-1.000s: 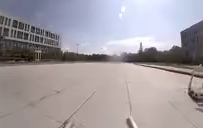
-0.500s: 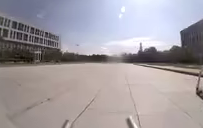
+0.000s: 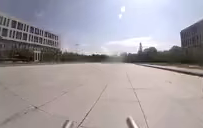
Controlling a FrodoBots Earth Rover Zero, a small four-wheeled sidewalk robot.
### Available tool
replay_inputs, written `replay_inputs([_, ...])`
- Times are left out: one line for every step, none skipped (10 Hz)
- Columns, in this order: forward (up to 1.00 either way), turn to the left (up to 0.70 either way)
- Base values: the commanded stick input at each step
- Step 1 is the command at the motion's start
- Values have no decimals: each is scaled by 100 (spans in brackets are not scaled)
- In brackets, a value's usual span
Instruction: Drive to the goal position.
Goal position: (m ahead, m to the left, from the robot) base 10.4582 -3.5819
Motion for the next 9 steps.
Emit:
replay_inputs([70,0])
replay_inputs([70,0])
replay_inputs([70,0])
replay_inputs([70,0])
replay_inputs([70,0])
replay_inputs([70,0])
replay_inputs([70,0])
replay_inputs([70,0])
replay_inputs([70,0])
